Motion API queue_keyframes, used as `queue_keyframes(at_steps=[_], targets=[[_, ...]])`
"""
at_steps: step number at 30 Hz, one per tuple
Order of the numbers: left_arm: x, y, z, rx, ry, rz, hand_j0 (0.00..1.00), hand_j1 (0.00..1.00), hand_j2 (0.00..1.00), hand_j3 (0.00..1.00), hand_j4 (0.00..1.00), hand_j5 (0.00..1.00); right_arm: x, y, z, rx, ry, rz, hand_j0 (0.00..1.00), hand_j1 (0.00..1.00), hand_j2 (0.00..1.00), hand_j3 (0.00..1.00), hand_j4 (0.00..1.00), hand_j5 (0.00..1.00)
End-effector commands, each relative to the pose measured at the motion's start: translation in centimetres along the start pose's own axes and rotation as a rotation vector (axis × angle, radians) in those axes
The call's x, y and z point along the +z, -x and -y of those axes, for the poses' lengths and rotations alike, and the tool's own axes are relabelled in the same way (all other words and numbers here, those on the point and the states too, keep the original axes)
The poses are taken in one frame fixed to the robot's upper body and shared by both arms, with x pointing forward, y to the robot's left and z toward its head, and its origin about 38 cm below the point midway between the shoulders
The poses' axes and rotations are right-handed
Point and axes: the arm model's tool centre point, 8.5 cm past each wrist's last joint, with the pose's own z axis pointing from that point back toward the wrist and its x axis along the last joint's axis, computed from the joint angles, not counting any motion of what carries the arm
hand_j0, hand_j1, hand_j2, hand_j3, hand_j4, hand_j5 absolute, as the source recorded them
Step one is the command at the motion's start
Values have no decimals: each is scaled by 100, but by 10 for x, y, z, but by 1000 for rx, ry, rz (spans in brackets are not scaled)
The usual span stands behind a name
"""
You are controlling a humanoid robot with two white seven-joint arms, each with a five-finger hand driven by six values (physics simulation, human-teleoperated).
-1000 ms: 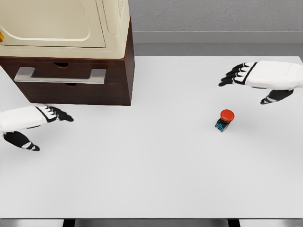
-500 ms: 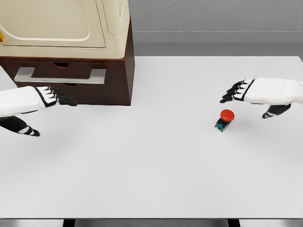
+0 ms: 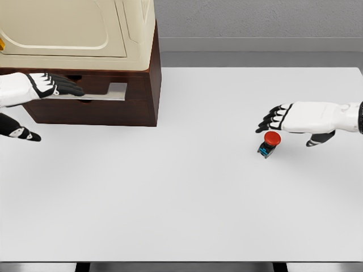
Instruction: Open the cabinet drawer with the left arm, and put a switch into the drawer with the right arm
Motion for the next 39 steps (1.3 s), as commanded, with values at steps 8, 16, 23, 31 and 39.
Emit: queue_keyframes(at_steps=[8, 16, 23, 31, 39], targets=[[-44, -7, 28, 472, -65, 203, 100, 100, 100, 100, 100, 100, -15, -6, -4, 15, -18, 20, 100, 100, 100, 100, 100, 100], [-33, 11, 15, 507, -26, -20, 100, 100, 100, 100, 100, 100, -28, -10, -1, 39, -26, 37, 100, 100, 100, 100, 100, 100], [-7, 16, 6, 498, -23, -91, 100, 100, 100, 100, 100, 100, -34, -9, -9, 40, -59, 36, 100, 100, 100, 100, 100, 100], [-9, 25, 6, 541, -25, -171, 100, 100, 100, 100, 100, 100, -35, -7, -10, 32, -60, 31, 100, 100, 100, 100, 100, 100], [-22, 56, 3, 517, -79, -242, 100, 100, 100, 100, 100, 100, -39, -2, -7, 27, -53, 24, 100, 100, 100, 100, 100, 100]])
